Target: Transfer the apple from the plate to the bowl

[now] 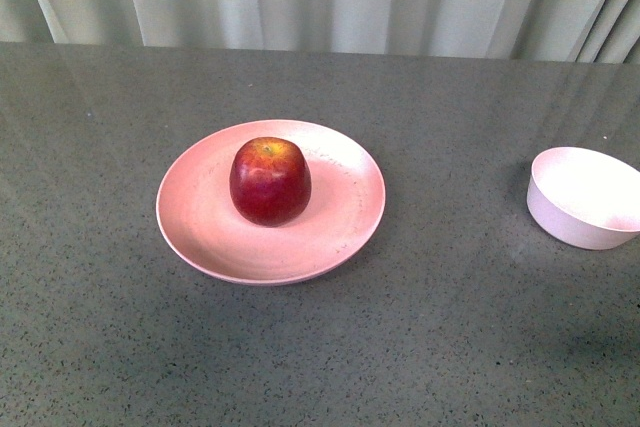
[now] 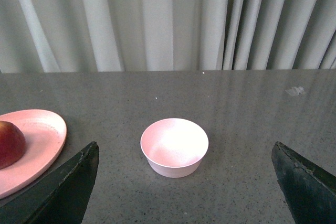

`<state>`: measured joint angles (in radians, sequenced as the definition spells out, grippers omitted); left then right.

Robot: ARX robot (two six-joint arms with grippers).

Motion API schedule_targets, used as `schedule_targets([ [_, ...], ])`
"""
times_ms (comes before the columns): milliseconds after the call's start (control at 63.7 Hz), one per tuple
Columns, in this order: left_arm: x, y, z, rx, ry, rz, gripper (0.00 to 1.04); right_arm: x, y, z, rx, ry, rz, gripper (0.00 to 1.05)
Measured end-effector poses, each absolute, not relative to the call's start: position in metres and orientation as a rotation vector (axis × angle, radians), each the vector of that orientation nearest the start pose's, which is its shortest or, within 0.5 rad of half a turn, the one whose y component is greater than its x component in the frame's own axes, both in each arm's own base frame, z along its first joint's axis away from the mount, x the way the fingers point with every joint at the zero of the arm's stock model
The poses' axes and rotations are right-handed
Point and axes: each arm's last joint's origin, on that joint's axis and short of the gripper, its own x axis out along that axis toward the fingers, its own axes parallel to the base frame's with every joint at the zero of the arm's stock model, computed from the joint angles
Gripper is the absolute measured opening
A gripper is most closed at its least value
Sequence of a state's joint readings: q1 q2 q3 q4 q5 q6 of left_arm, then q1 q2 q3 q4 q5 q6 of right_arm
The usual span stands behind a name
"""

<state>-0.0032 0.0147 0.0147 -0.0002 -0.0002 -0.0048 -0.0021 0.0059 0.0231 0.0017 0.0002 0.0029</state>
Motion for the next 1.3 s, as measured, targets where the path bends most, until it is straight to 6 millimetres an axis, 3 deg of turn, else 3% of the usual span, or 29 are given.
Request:
schedule_targets([
  [1131, 0.0978, -0.0003, 0.1673, -0.005, 0.001, -0.003, 0.96, 0.0966, -0.0002, 0.1711, 0.003, -0.019, -0.002, 0.96],
  [1178, 0.0977, -0.0003, 0.1674, -0.005, 0.0, -0.003, 0.96, 0.097, -0.0001, 0.1699, -0.014, 0.067, 0.069, 0.96],
  [1241, 0.0978, -0.0003, 0.1673, -0.005, 0.001, -0.004, 0.96, 0.0998, -0.0042, 0.1668, 0.008, 0.308, 0.173, 0.96],
  [1304, 0.0978, -0.0003, 0.1673, -0.005, 0.001, -0.003, 0.96, 0.1056, -0.0099, 0.1651, 0.04, 0.391, 0.195, 0.96],
])
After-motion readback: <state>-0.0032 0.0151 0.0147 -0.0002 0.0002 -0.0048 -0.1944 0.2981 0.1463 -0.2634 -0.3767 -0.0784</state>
